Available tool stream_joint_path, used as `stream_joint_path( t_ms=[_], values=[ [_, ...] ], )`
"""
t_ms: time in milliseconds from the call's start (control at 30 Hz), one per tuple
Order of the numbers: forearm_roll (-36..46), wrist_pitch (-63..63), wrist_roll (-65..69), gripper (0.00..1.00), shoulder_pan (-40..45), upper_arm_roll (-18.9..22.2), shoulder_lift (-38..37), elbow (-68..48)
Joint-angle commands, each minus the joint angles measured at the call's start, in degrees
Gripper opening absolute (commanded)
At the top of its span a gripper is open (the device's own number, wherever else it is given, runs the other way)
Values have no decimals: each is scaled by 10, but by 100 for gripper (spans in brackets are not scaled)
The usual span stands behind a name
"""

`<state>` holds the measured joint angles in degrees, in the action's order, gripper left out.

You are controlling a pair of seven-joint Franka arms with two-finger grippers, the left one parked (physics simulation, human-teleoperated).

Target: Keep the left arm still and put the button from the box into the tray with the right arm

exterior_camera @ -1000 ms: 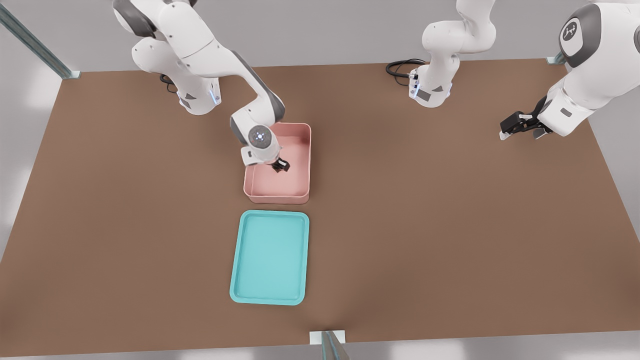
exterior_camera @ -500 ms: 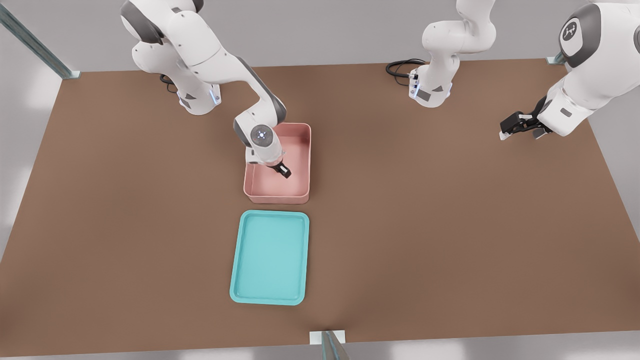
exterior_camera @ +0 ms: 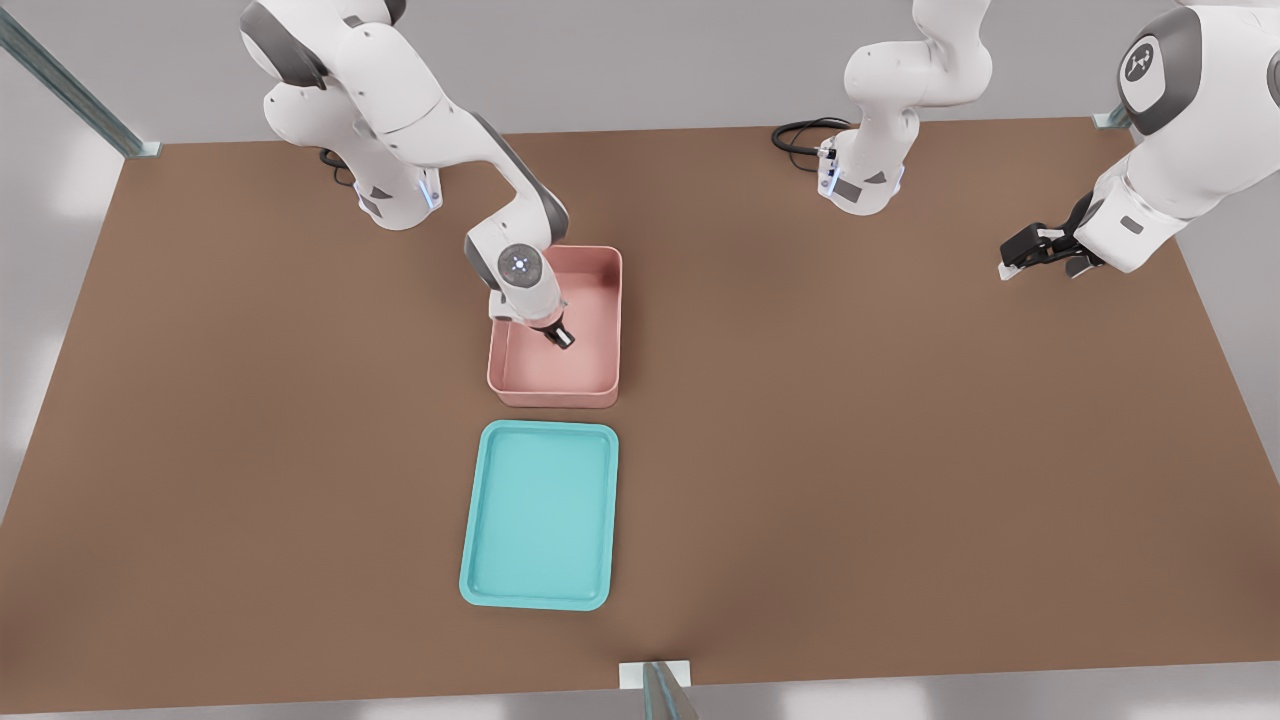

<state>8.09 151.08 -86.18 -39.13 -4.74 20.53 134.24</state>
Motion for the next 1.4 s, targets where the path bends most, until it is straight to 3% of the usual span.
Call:
stream_joint_path(
  t_ms=[0,33,200,300,367,467,633,667,700,767,833,967,1033,1067,1100,1167,1367],
  values=[
    [0,7,3,36,0,0,0,3],
    [0,7,6,23,-1,0,0,3],
    [2,-47,50,21,21,-9,-45,-11],
    [3,-242,229,22,112,-8,-45,-216],
    [0,-312,350,22,169,-4,85,-462],
    [-24,-312,413,22,181,9,280,-683],
    [-85,-226,421,22,155,22,353,-690],
    [-88,-221,414,35,153,22,355,-689],
    [-88,-221,414,100,153,22,354,-689],
    [-88,-226,415,100,154,22,352,-691],
    [-84,-283,416,100,158,11,336,-704],
    [-87,-473,509,100,158,17,175,-705],
    [-98,-560,717,100,204,22,158,-706],
    [-162,-622,889,100,232,20,149,-721],
    [-191,-679,1000,100,247,23,95,-711],
    [-178,-714,983,100,270,30,-106,-558],
    [-142,-714,972,100,286,43,-149,-494]
  ],
)
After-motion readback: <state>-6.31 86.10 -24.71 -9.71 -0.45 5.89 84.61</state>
